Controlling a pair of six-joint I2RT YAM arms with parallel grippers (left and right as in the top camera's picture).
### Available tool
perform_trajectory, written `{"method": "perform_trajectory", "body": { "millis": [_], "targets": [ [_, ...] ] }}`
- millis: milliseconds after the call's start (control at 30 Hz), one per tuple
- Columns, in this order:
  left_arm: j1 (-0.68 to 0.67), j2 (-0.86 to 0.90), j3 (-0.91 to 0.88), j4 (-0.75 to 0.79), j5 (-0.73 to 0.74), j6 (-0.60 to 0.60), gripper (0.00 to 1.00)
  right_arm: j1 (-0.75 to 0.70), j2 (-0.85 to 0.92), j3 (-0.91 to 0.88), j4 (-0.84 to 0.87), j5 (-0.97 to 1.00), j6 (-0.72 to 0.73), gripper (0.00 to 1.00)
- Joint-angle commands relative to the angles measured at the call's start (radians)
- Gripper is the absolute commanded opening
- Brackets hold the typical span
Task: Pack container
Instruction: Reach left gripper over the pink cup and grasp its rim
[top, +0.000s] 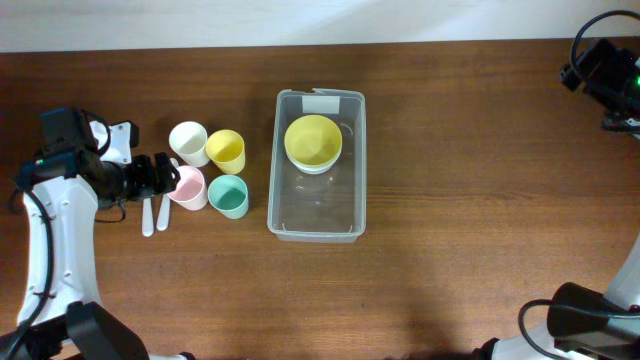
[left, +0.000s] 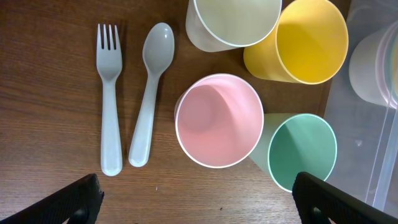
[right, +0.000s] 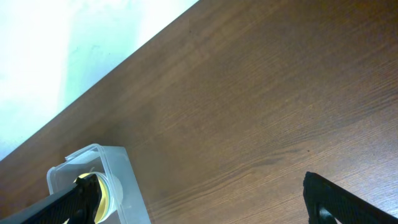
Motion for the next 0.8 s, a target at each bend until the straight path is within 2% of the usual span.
{"method": "perform_trajectory", "body": {
  "millis": [0,633,767],
  "targets": [
    [-0.001,-0.002,0.020,0.003,-0.007,-0.002,1.00,-0.003,0.003,-0.001,0.003,0.005,0.008,0.99],
    [-0.001,-0.002,0.020,0.003,-0.011,-0.001,1.00,-0.003,0.003,-0.001,0.003,0.005,0.008,0.99],
    [-0.002,-0.002,0.021,0.001,-0.014,0.044,1.00,-0.003,0.003,-0.001,0.003,0.005,0.008,0.99]
  ]
}}
